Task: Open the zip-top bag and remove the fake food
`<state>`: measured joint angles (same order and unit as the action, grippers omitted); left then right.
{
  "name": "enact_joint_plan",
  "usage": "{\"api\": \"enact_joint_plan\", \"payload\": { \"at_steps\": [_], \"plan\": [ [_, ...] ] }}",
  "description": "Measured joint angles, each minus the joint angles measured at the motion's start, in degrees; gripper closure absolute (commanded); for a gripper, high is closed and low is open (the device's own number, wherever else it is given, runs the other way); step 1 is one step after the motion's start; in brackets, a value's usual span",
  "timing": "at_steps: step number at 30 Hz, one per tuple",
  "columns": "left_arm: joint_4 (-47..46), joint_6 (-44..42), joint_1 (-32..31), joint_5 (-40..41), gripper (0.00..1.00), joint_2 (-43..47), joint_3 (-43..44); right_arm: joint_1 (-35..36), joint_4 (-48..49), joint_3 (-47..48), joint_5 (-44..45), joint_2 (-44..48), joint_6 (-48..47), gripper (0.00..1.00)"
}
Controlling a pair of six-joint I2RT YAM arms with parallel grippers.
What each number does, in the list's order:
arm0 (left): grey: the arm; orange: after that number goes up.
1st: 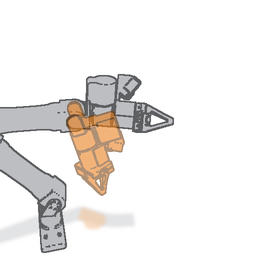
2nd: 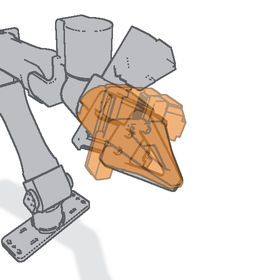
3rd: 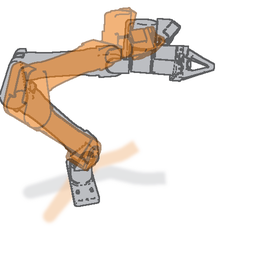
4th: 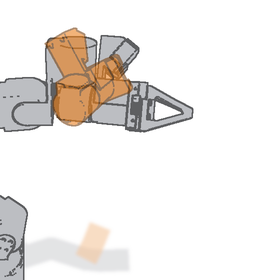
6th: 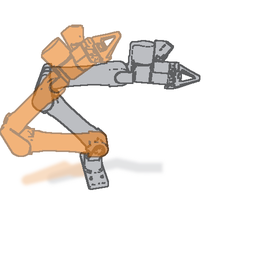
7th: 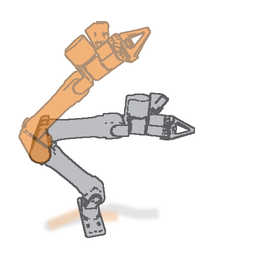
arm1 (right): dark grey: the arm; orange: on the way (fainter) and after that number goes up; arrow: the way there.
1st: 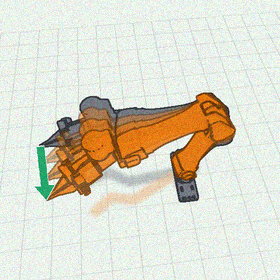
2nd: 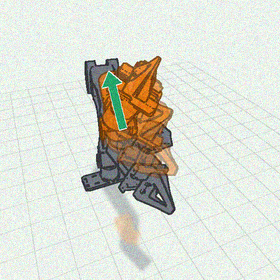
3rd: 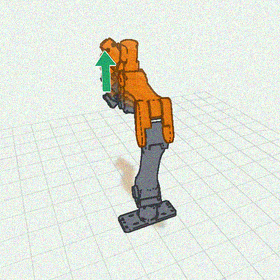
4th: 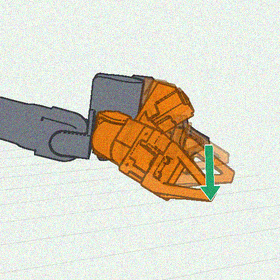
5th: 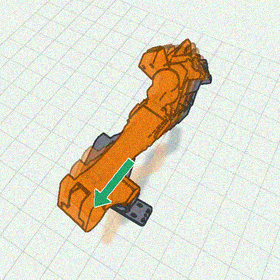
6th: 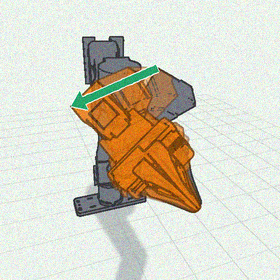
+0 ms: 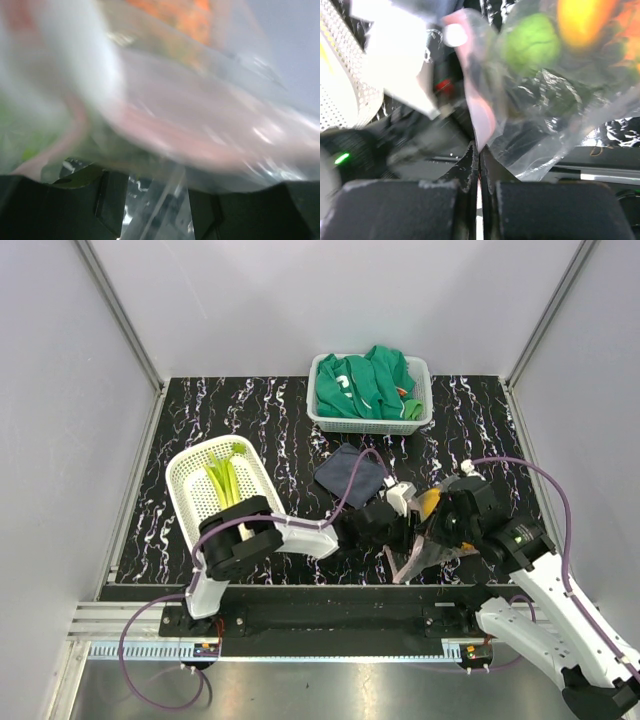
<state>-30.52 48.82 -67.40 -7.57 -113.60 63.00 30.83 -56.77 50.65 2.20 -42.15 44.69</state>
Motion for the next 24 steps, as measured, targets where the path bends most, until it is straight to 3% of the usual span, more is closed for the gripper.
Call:
{"api": "enact_joint_plan", "payload": {
  "at_steps": [4,7,8,9,13,18,24],
  "plan": [
    [-0.13,4.39,-0.11,-0.02,0.60,-3.80,1.81,0.13,0.15,-0.20,-0.37,0.42,0.39,1.00],
    [0.20,6.82,-0.33,1.46,0.80,-4.46,1.81,0.15,0.35,-0.74,-0.66,1.09,0.74,1.00],
    [0.26,7.08,-0.37,2.25,0.93,-4.46,1.81,0.15,0.42,-0.96,-0.79,1.31,0.81,1.00],
    [0.33,7.10,-0.37,3.21,0.99,-4.46,1.79,0.15,0.46,-1.14,-0.85,1.55,0.83,1.00],
    [3.67,5.40,-0.55,8.39,1.00,-3.32,1.77,0.15,0.57,-2.01,-0.50,2.82,1.09,1.00],
    [14.58,-0.44,-2.32,16.70,1.00,3.52,2.60,0.17,0.39,-2.27,2.01,4.44,1.14,1.00],
    [30.08,-5.29,-5.11,21.16,1.00,8.04,12.31,0.20,0.39,-2.10,6.80,6.64,0.33,1.00]
  ]
}}
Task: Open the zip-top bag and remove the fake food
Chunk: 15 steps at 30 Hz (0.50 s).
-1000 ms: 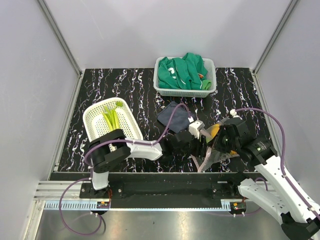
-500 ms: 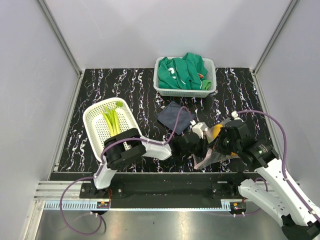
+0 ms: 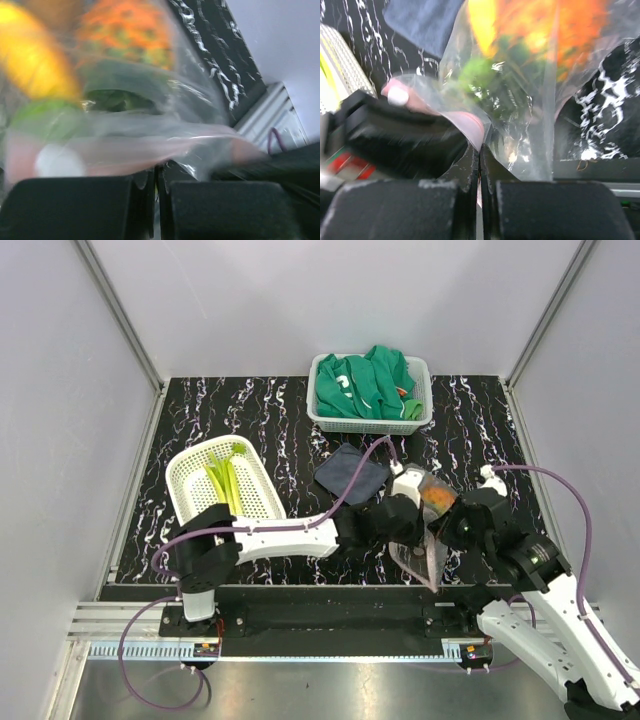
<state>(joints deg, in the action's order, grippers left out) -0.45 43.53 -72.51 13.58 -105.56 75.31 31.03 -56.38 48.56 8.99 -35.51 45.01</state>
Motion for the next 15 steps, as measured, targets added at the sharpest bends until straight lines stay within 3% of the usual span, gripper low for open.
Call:
{"api": "enact_joint_plan", "payload": {
  "at_steps": [9,15],
  "plan": [
    [18.91,-4.11,-2.99,-0.15,1.00,0.85,16.31,0.00,0.09,8.09,5.46,-1.42,-4.04,1.00],
    [25.92,-6.71,-5.42,0.42,1.00,6.27,17.29,0.00,0.04,12.00,9.75,-2.89,-8.22,1.00]
  ]
}}
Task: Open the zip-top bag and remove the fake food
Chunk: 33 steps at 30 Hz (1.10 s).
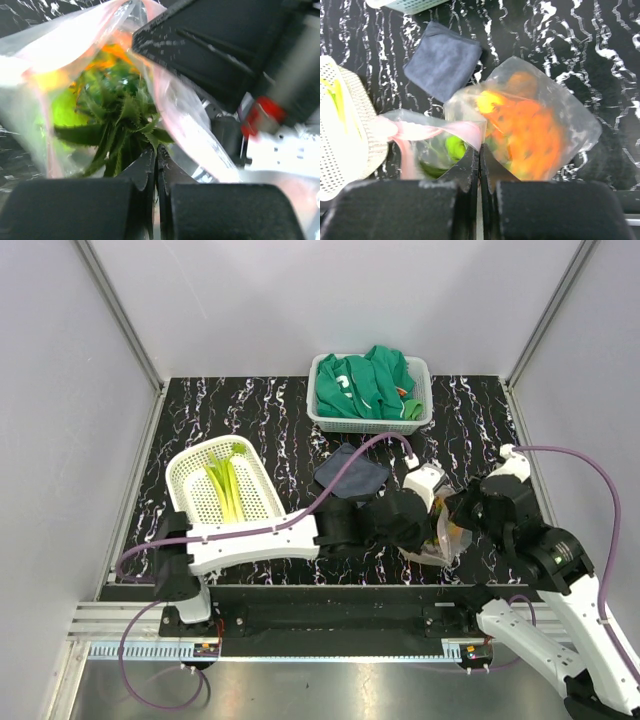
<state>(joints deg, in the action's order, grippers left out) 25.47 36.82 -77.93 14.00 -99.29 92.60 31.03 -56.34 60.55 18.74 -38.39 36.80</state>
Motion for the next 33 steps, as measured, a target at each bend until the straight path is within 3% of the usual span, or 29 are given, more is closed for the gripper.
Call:
{"api": "enact_joint_plan", "payload": {
  "at_steps": [8,19,27,33],
  "plan": [
    [2.23,-7.96,-0.26,3.69,1.00,8.92,-4.31,0.00,-1.75,0.07,0.66,6.29,-1.42,1.00],
    [2.27,-13.73,-0.11,12.09,1.00,6.34,-2.51,0.00,-2.36,0.28,-4.96,11.15,-2.03,1.00],
    [1.36,-15.45,0.02,8.33,1.00,6.58,4.76,0.00,-3.23,-0.24,-5.44,9.11,-1.44,1.00],
    [1.14,-16.20,0.87,6.67,1.00,10.82,3.48,0.00,-3.45,-0.26,-4.90,10.38,-1.14,1.00]
  ]
}}
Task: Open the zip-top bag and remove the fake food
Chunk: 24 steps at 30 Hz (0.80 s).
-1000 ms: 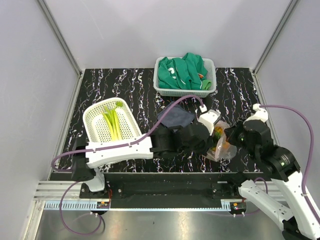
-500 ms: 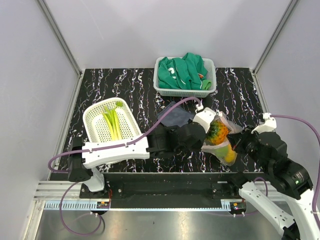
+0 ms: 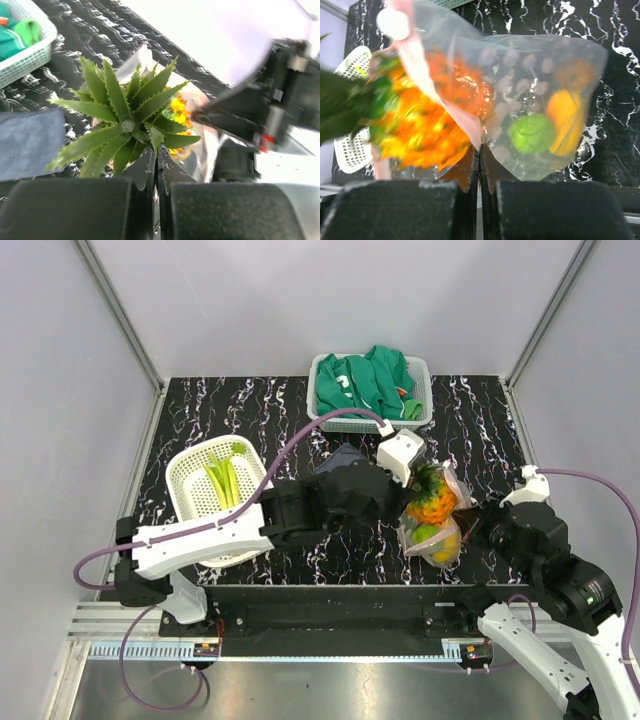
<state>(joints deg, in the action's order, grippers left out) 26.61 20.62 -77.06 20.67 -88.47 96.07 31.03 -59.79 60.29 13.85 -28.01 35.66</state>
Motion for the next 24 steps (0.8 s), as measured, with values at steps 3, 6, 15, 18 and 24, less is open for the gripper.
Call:
{"api": "enact_joint_plan", "payload": {
  "at_steps": [3,6,15,18,24],
  "plan": [
    [-1.95,-0.79,0.35,-6.36,1.00,2.29,-2.36,0.00,-0.35,0.11,1.51,-0.31,0.39,1.00],
    [-3.72,-1.25,-0.39,-12.15,1.00,4.20,-5.03,0.00,-1.16,0.98,3.02,-1.95,0.44,1.00],
    [-6.36,-1.57,-2.97,-19.04,1.00,13.03,-12.76,0.00,-0.63,2.69,6.45,-10.51,-0.04,1.00],
    [-9.27,-0.63,-2.97,-19.47,1.00,15.28,-12.63,0.00,0.74,2.71,5.77,-11.15,-0.98,1.00],
    [-10.54,0.17,-3.23,-9.40,1.00,14.71,-7.56,0.00,2.47,2.71,4.11,-11.72,-1.99,1.00]
  ]
}}
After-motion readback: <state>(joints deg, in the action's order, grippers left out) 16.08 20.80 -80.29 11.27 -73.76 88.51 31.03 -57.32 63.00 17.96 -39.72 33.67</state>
